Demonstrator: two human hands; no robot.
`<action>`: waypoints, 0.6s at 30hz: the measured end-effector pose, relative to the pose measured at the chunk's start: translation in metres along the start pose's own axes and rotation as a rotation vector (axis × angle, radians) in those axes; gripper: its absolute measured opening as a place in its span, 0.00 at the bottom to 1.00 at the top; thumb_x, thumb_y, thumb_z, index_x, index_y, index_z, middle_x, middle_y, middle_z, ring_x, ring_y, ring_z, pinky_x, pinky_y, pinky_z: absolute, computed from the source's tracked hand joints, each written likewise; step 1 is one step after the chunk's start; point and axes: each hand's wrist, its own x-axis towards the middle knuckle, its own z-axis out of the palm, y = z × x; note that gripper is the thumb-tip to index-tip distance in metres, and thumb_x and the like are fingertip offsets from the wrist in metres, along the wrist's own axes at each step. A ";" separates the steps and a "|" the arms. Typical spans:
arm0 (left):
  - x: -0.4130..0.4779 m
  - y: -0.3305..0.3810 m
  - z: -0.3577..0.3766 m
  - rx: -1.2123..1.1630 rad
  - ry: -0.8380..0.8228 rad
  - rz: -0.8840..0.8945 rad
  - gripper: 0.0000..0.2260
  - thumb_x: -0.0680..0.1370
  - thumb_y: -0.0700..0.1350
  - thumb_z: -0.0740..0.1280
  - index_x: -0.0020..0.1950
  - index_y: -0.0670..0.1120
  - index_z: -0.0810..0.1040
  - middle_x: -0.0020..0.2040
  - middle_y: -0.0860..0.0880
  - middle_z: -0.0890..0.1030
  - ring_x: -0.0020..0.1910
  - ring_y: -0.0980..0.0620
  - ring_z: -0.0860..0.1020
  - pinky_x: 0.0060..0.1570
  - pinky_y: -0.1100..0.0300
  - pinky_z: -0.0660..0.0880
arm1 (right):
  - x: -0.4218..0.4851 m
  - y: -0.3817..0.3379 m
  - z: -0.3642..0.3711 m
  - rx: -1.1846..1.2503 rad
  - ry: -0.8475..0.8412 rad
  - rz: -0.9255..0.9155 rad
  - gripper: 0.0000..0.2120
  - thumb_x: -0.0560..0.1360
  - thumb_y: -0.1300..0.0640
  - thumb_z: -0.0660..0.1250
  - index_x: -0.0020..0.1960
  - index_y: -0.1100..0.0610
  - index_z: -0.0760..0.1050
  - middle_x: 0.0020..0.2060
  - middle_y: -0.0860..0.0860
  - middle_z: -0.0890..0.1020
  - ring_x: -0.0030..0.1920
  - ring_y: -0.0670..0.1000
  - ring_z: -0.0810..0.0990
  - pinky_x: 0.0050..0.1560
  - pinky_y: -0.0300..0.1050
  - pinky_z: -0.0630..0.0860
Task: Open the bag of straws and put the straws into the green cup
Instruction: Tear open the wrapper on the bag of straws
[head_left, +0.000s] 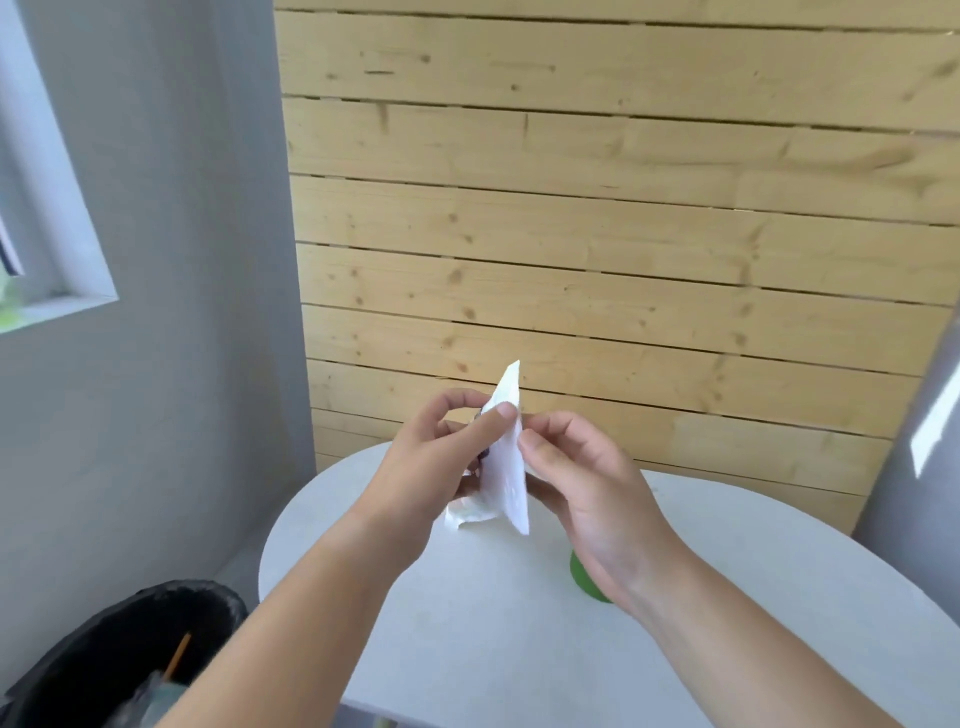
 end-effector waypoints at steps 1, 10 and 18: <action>0.000 -0.001 -0.004 -0.010 -0.012 -0.006 0.15 0.75 0.53 0.77 0.58 0.49 0.81 0.42 0.46 0.81 0.37 0.51 0.78 0.51 0.51 0.79 | 0.000 0.002 0.001 -0.012 -0.002 -0.005 0.11 0.76 0.54 0.70 0.52 0.62 0.78 0.52 0.65 0.85 0.56 0.63 0.84 0.67 0.62 0.74; -0.001 -0.007 -0.017 -0.053 -0.085 -0.015 0.23 0.71 0.52 0.77 0.62 0.48 0.77 0.45 0.46 0.81 0.41 0.51 0.79 0.48 0.57 0.79 | -0.001 0.009 0.012 -0.064 -0.004 -0.040 0.09 0.73 0.51 0.73 0.49 0.55 0.82 0.52 0.54 0.87 0.57 0.56 0.84 0.65 0.57 0.76; -0.001 -0.009 -0.028 -0.090 -0.146 -0.051 0.19 0.73 0.50 0.76 0.61 0.49 0.78 0.50 0.44 0.82 0.50 0.46 0.78 0.56 0.50 0.77 | -0.005 0.013 0.014 -0.081 -0.023 -0.047 0.08 0.72 0.52 0.76 0.49 0.53 0.83 0.55 0.48 0.86 0.61 0.48 0.82 0.62 0.47 0.76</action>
